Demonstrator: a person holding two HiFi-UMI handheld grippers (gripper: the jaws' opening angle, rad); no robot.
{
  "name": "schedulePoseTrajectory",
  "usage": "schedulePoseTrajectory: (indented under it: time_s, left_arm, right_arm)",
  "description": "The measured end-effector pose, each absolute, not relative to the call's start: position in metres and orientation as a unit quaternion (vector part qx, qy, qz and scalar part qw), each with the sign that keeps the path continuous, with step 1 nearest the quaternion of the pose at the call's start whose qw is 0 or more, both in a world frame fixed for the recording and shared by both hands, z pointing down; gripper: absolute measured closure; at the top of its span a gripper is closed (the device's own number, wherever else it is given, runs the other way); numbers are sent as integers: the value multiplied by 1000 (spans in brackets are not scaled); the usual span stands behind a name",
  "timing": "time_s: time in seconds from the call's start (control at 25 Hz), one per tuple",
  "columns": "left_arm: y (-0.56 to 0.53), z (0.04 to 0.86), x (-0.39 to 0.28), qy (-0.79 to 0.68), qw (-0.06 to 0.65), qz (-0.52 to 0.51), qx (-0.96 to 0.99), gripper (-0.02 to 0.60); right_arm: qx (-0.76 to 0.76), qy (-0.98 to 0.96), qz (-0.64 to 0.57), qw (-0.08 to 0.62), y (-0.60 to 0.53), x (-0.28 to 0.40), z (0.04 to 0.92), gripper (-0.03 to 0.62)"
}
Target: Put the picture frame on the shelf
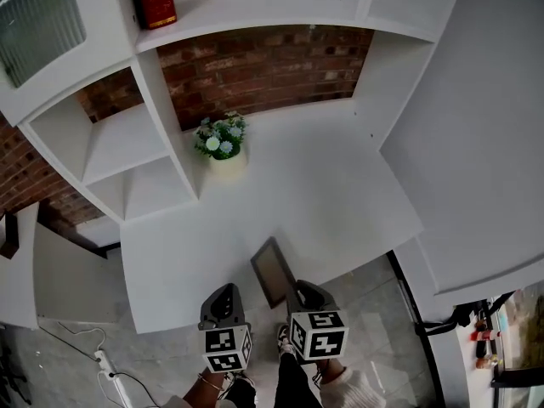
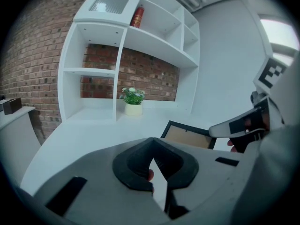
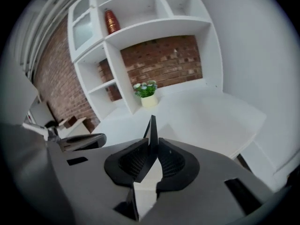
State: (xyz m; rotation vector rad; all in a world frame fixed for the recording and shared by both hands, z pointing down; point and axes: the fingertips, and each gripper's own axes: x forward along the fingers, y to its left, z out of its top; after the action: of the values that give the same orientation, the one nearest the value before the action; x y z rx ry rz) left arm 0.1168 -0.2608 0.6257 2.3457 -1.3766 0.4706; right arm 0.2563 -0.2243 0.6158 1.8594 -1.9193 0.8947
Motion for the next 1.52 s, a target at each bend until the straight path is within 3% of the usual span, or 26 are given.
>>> schedulePoseTrajectory:
  time_s: [0.48, 0.88, 1.52]
  left_arm:
    - [-255, 628, 46, -537, 212, 153, 802, 583]
    - [-246, 635, -6, -563, 229, 147, 780, 583]
    - [-247, 643, -46, -584, 243, 142, 761, 583]
  right_arm:
    - [581, -731, 156, 322, -229, 165, 610, 517]
    - [529, -747, 147, 374, -219, 117, 625, 517]
    - [499, -736, 233, 394, -229, 97, 648, 516]
